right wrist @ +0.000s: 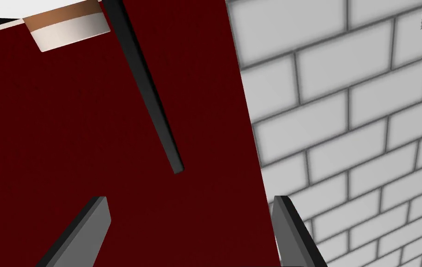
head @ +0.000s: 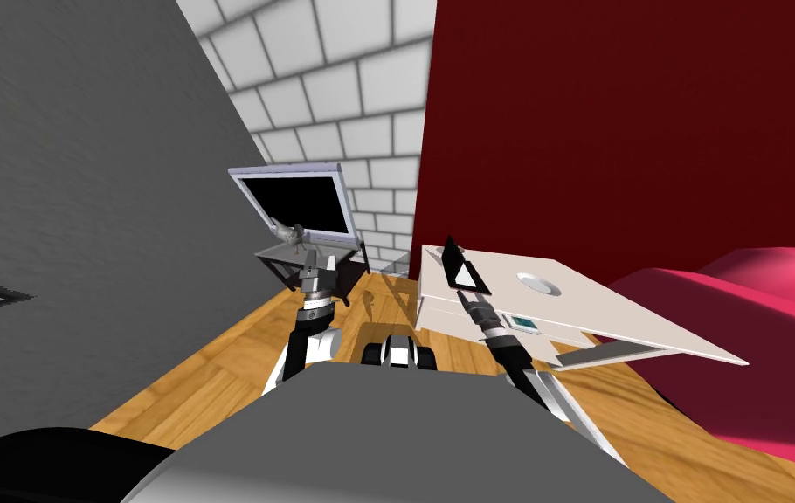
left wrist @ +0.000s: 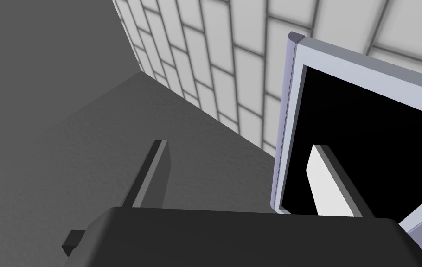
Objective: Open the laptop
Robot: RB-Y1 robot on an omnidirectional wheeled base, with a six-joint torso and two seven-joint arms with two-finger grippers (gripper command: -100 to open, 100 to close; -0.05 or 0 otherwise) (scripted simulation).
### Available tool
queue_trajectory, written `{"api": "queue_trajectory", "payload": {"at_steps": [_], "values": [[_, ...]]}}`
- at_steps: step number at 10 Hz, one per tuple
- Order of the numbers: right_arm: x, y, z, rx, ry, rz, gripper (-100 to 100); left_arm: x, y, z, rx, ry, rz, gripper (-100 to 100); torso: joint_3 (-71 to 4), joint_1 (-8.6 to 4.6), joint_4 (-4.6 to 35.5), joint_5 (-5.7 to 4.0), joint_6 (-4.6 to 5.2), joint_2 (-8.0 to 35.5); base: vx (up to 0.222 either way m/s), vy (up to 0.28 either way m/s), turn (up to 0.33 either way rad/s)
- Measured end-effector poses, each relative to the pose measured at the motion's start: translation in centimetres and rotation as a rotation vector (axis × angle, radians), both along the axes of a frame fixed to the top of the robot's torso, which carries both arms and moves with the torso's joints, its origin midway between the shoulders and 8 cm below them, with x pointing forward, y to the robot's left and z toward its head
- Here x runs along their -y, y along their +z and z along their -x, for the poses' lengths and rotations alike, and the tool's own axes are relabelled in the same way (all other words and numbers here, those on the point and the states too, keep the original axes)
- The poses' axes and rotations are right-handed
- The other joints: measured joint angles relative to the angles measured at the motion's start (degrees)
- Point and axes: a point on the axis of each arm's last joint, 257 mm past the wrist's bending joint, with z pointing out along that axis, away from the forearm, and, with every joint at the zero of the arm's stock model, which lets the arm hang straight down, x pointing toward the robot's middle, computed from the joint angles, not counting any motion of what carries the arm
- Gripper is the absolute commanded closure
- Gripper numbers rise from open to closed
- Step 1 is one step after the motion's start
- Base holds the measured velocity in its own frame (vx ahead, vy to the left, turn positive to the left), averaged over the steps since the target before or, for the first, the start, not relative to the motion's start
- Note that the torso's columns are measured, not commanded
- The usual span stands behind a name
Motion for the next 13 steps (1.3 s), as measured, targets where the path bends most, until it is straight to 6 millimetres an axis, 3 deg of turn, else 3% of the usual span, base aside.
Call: {"api": "queue_trajectory", "payload": {"at_steps": [6, 13], "values": [[5.1, -3.0, -0.3, -0.092, -0.070, 0.389, -100, 0.0, 0.0, 0.0, 0.000, 0.000, 0.000, 0, 0.0, 0.07, 0.0, 0.03, 0.00, 0.0, 0.062, 0.131, -0.054], [10.9, -1.8, -1.0, -0.110, -0.123, 0.778, -100, 0.0, 0.0, 0.0, 0.000, 0.000, 0.000, 0, 0.0, 0.17, 0.0, 0.05, -0.01, -0.1, 0.094, 0.060, -0.020]]}}
